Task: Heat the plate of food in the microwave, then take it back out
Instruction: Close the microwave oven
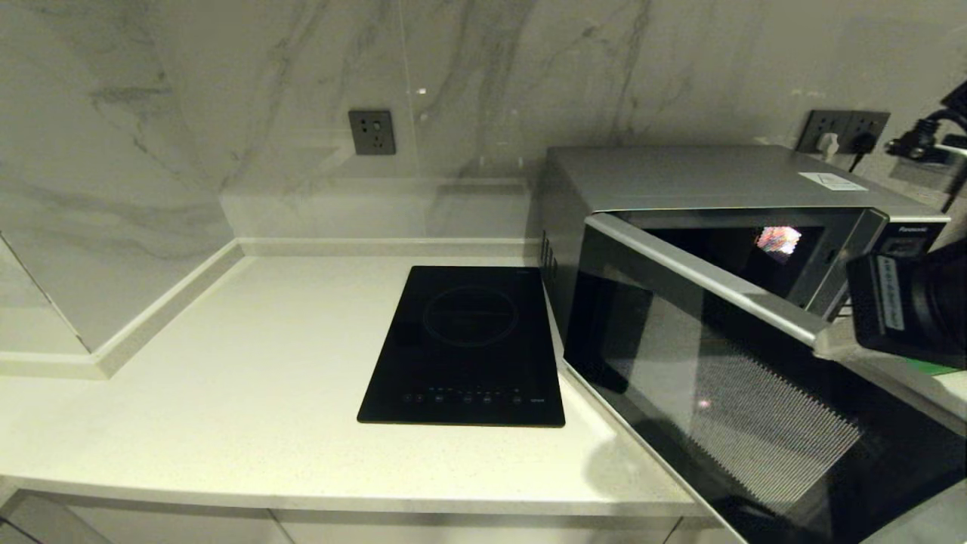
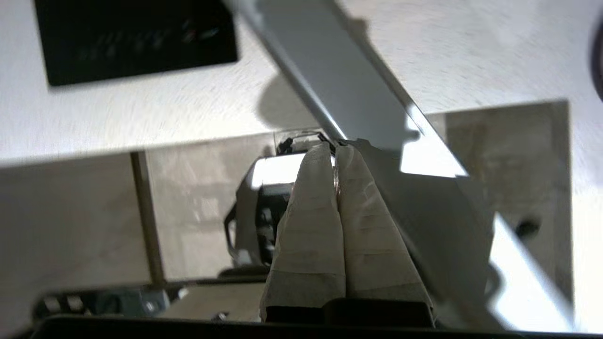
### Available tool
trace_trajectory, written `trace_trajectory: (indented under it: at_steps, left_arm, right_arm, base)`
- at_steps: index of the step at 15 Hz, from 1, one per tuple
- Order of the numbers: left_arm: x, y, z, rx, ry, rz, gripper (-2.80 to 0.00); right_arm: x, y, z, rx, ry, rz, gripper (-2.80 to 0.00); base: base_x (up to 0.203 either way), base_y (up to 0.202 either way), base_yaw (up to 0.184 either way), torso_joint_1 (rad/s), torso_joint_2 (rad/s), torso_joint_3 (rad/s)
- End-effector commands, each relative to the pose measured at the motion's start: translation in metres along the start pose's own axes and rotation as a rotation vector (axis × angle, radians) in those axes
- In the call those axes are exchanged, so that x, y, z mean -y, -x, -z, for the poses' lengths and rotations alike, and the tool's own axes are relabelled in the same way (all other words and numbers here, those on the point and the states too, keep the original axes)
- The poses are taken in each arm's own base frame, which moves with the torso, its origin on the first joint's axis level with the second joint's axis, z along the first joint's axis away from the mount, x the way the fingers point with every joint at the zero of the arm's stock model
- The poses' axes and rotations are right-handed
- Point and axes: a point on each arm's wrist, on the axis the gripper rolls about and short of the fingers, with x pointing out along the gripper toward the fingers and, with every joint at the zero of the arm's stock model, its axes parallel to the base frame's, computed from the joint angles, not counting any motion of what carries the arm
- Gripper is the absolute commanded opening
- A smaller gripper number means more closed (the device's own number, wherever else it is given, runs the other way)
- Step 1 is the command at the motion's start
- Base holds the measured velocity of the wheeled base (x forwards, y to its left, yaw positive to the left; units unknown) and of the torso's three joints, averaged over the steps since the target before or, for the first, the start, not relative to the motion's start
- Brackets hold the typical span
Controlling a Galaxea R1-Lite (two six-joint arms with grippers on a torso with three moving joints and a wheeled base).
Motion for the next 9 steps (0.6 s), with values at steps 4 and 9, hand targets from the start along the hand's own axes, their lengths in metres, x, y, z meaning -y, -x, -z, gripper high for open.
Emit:
trace_trajectory:
  at_steps: [4,9]
  left_arm:
    - [0.0,0.0,0.0,0.001,-0.001,-0.001,-2.8]
    - [0.0,0.0,0.0,0.001,0.001,-0.001,-2.8]
  right_arm:
    - [0.048,0.004,0.0,0.046,-0.184,0.101,-2.8]
    - [0.069,-0.024,-0.023,0.139,-0.392,0.187,-2.8]
  base:
    - [0.0,0.0,0.0,0.0,0.0,0.0]
    - [0.0,0.0,0.0,0.0,0.0,0.0]
